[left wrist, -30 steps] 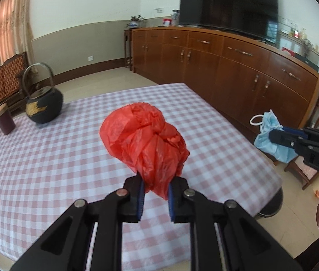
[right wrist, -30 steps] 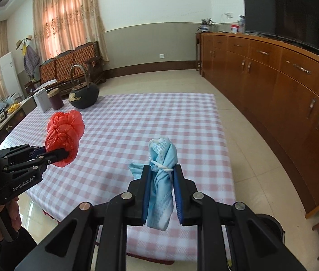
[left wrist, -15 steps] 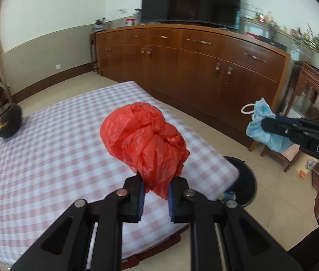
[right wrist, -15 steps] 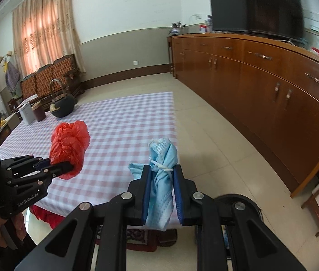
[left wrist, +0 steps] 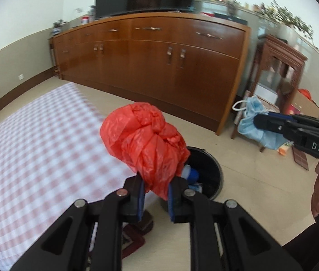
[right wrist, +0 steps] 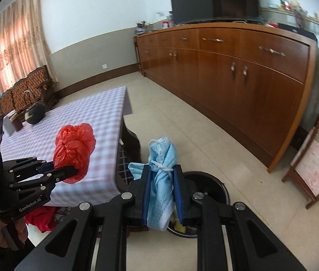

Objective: Collect trash
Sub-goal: 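Carry the red bag and blue mask over the black bucket with both tools, then open both tools to drop the bag and mask into the bucket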

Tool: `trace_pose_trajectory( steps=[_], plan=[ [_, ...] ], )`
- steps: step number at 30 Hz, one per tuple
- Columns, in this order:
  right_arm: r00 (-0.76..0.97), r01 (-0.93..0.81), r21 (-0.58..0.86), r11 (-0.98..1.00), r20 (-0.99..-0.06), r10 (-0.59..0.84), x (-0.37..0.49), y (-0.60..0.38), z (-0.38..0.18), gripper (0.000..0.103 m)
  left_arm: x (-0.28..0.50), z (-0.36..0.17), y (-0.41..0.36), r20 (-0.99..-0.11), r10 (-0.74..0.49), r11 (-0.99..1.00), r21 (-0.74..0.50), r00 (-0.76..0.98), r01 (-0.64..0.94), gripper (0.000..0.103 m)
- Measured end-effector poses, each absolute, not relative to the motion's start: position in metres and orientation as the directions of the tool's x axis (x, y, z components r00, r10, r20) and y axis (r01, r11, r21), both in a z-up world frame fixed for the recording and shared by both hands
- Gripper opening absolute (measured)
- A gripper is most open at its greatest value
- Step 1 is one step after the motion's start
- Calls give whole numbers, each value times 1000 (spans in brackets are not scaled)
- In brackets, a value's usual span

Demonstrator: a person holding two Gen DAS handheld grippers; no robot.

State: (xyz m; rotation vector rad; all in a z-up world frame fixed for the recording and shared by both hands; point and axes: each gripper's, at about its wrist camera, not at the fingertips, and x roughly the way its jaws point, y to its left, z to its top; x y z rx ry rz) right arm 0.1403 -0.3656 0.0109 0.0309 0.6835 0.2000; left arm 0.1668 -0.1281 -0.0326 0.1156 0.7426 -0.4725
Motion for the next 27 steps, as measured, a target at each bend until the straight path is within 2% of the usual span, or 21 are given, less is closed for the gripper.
trace_pose_trajectory(
  steps=[13, 27],
  plan=[
    [691, -131, 105, 986, -703, 167, 139, -436, -43, 21, 165, -82, -205, -754, -415, 842, -106, 510, 528, 17],
    [555, -223, 116, 968, -801, 224, 186, -459, -130, 21, 205, -157, -237, -852, -348, 870, -138, 392, 473, 17]
  ],
)
